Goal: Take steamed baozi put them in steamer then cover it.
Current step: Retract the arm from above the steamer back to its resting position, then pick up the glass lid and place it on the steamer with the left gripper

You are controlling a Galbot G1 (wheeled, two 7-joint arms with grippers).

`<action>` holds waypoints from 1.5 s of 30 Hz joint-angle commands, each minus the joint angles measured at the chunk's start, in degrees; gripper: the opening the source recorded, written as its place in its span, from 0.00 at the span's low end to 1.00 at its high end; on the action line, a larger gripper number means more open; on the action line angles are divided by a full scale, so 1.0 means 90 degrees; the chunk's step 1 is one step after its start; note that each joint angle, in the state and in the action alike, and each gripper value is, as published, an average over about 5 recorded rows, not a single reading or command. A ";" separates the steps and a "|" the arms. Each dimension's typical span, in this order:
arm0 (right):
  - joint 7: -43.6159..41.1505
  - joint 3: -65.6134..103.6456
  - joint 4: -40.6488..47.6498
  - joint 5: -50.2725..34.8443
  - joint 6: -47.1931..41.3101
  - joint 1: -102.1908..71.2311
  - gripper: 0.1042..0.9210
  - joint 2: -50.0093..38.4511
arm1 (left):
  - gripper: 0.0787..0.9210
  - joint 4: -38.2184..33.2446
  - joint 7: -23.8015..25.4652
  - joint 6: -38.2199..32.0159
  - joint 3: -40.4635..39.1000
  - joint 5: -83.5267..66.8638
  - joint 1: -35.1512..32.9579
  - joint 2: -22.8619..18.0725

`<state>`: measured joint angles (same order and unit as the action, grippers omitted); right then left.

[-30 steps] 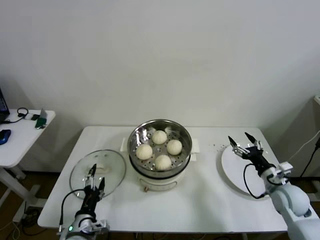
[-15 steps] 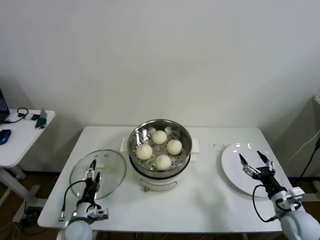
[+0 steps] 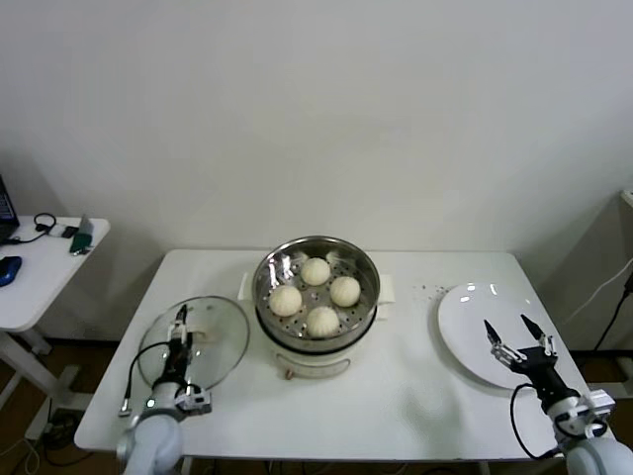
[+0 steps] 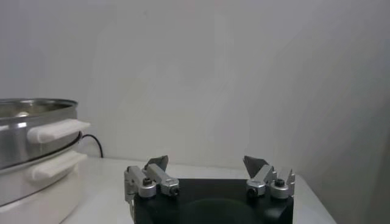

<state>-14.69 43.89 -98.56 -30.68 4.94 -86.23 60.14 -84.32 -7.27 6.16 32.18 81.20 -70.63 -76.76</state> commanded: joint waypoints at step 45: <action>-0.0151 -0.0076 0.0425 0.0487 0.0155 0.0282 0.88 0.0286 | 0.08 -0.2257 -0.0123 0.1107 -0.0003 -0.1050 -0.0971 0.0759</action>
<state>-16.01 43.30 -95.64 -26.46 6.22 -84.60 62.75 -89.32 -8.05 8.86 31.84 73.29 -72.63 -72.36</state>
